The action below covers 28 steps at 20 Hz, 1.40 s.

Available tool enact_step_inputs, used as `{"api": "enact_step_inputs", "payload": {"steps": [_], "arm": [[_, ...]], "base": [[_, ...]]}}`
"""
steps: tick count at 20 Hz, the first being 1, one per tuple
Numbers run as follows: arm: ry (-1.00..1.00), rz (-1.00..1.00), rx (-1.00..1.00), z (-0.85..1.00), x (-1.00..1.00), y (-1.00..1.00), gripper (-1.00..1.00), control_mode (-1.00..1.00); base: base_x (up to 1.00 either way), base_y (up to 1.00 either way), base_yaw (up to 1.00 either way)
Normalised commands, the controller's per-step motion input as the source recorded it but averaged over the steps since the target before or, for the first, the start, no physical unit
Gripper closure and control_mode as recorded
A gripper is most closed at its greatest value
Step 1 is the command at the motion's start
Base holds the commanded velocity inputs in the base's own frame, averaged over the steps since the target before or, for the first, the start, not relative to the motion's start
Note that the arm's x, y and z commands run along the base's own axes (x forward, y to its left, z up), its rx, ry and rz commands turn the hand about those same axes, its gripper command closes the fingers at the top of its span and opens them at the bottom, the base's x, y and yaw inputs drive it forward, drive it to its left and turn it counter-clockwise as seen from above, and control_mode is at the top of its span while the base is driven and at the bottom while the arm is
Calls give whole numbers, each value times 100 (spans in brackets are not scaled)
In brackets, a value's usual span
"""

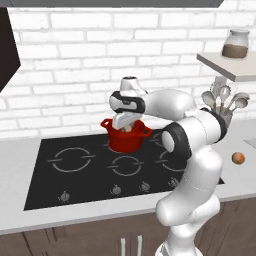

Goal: Put the onion and garlic in the pot. Retrieve the spatula and lightly stir the vegetables in the pot.

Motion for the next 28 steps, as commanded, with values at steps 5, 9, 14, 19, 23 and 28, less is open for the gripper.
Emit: {"api": "enact_step_inputs", "payload": {"steps": [5,9,14,19,23,28], "arm": [[-7,0,0,-48,46,7,100,-100],[-14,0,0,-16,30,0,-100,-100],[-10,0,5,0,1,-8,-100,-100],[-13,0,11,38,-13,-22,-100,-100],[-18,0,12,67,-37,-52,-100,-100],[-6,-4,2,25,-89,-100,-100,-100]], "base": [[0,0,0],[0,0,0],[0,0,0],[0,0,0],[0,0,0],[0,0,0]]}}
